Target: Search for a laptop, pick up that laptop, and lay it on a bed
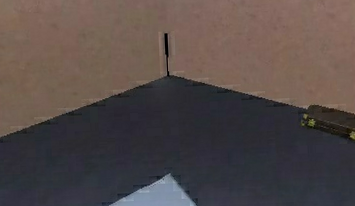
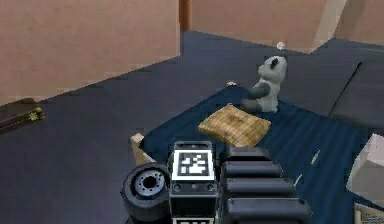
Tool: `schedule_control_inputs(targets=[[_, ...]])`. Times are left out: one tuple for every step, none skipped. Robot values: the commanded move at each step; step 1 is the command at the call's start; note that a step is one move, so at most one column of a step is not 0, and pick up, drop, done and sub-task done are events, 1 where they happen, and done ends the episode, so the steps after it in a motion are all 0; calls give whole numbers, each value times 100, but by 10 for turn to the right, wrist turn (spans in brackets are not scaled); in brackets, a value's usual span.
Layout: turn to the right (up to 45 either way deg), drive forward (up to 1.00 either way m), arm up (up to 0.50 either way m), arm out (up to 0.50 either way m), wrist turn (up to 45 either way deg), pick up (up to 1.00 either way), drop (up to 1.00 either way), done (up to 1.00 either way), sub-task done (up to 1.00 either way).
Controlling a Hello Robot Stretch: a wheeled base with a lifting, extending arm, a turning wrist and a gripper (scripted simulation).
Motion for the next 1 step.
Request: schedule_control_inputs(targets=[[330, 0, 0, 0, 0, 0, 0, 0, 0]])
